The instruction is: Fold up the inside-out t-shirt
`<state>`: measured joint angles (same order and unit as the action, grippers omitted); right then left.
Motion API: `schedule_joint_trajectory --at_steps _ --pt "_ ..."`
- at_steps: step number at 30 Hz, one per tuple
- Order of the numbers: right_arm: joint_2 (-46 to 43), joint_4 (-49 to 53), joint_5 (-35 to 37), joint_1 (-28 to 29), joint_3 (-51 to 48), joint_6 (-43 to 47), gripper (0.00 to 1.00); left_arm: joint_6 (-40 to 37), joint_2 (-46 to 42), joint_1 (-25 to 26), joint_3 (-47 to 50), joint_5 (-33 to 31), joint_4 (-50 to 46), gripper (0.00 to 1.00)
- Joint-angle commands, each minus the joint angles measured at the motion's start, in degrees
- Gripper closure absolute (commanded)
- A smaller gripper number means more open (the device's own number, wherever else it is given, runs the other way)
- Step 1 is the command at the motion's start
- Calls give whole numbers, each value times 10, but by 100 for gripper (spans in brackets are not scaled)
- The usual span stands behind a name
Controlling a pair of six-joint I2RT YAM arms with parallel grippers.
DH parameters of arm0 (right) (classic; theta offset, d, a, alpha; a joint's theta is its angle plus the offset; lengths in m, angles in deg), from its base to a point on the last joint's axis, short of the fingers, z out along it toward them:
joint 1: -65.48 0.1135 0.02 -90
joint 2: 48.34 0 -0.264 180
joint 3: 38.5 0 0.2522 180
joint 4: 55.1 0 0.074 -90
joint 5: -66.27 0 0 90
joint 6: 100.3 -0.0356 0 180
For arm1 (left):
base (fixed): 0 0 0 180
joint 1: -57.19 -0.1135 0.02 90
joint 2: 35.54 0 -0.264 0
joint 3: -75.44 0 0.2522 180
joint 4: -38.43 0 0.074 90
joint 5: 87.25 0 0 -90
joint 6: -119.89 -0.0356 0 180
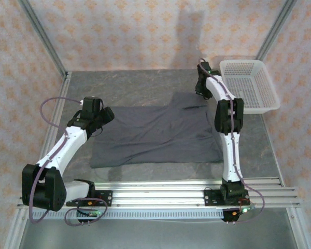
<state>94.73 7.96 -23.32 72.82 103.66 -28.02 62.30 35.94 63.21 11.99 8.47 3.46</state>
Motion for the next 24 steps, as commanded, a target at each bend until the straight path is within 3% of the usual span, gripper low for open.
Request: schedule_joint_trajectory --at_steps 1,4,8,12,17,22,24 --pt "14 29 9 -3 19 5 67 -15 7 4 -1 -7 -2 42" --pt "18 38 18 -3 18 1 65 -15 9 3 -2 -9 -3 42" --pt "22 62 29 -3 22 -8 50 -15 9 4 0 -9 -2 42" --pt "15 67 43 -3 16 -8 50 -15 9 4 0 -8 -2 42" --pt "24 56 21 -5 7 -11 66 -15 9 4 2 -10 0 42" --pt "32 48 -3 -4 27 -18 90 -15 9 3 0 -15 -6 42" --pt "32 44 -10 -5 49 -16 95 -15 9 3 -1 -17 -10 42"
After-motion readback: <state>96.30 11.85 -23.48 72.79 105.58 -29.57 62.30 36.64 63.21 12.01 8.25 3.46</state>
